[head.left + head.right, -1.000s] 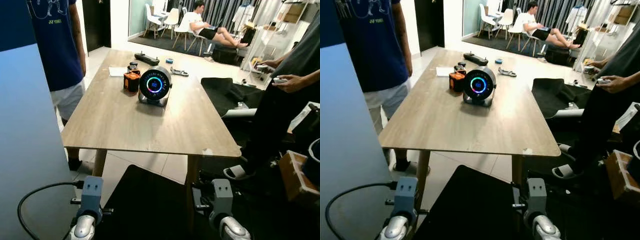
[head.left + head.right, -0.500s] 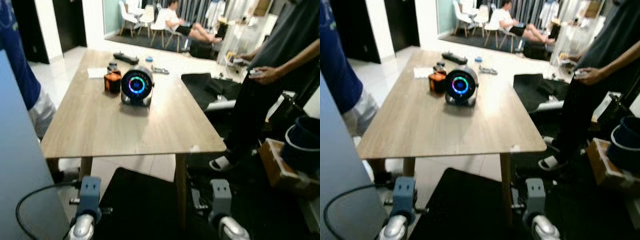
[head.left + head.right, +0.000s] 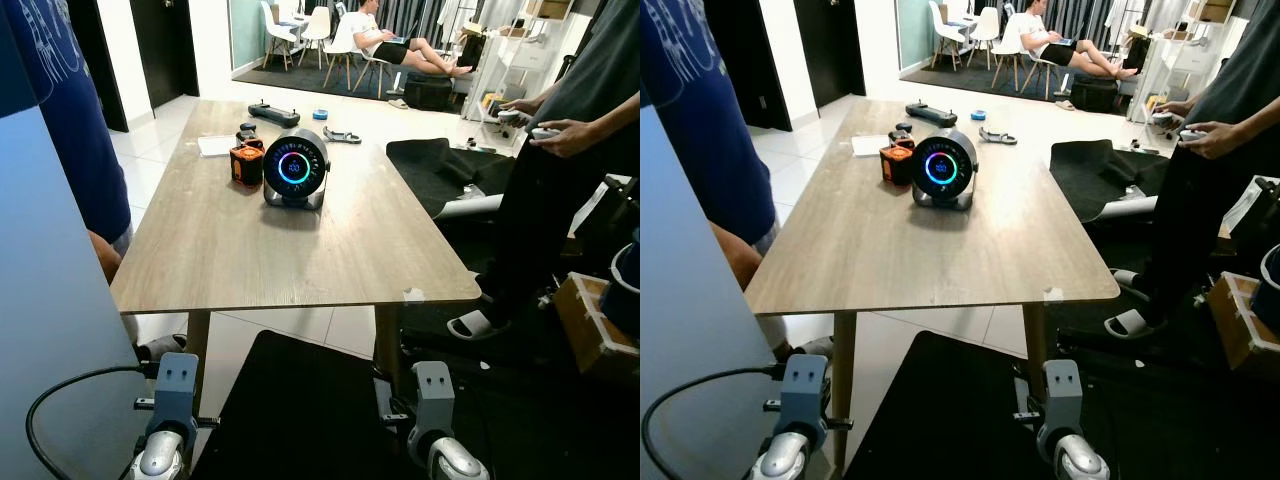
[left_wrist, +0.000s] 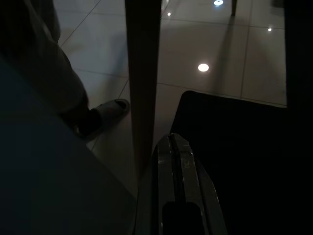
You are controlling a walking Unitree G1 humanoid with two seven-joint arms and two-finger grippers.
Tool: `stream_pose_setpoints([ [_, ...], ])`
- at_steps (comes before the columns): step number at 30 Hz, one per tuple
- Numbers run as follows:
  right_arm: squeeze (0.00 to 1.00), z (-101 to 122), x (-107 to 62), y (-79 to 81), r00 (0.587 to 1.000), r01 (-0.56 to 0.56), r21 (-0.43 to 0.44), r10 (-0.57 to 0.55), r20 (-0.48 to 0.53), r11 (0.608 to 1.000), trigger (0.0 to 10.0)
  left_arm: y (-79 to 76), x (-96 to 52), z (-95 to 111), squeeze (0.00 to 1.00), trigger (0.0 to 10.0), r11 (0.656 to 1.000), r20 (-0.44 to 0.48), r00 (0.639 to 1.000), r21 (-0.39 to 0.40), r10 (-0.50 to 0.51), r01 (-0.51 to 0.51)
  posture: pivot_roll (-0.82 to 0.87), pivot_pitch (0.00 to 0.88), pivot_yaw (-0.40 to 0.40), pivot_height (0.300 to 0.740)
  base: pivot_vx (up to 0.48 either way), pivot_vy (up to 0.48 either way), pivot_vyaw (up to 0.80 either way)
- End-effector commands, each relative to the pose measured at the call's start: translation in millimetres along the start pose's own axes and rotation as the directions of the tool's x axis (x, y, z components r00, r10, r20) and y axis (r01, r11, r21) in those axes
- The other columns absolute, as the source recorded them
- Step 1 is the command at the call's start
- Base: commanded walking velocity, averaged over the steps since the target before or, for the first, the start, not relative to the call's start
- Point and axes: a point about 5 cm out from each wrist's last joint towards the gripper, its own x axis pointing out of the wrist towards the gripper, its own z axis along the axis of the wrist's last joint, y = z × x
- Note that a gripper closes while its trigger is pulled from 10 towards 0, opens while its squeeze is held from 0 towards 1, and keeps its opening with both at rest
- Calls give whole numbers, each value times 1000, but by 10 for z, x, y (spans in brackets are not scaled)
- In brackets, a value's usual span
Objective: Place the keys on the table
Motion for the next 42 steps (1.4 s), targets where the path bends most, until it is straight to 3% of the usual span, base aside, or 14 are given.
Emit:
stream_pose_setpoints([
  [1, 0, -50, -25, -6, 1000, 13, 9, -13, -4, 1000, 10000, 31, 4, 10, 0, 10000, 1000, -1, 1000, 12, -9, 9, 130, 32, -11, 740, 0, 0, 0],
  [23, 0, -73, -40, -33, 1000, 13, -10, -13, -19, 1000, 10000, -12, -16, -40, 0, 10000, 1000, -22, 999, -21, 22, -23, 122, 33, -40, 740, 0, 0, 0],
  [29, 0, -81, -49, -51, 1000, 17, -13, -17, -22, 1000, 10000, -24, -20, -47, 0, 10000, 999, -22, 1000, -25, 20, -21, 120, 31, -42, 740, 0, 421, 0],
  [42, 0, -80, -48, -49, 1000, 12, -21, -12, -23, 1000, 10000, -27, -38, -48, 0, 10000, 1000, -8, 1000, -23, 8, -9, 121, 20, -48, 740, 0, 0, 0],
])
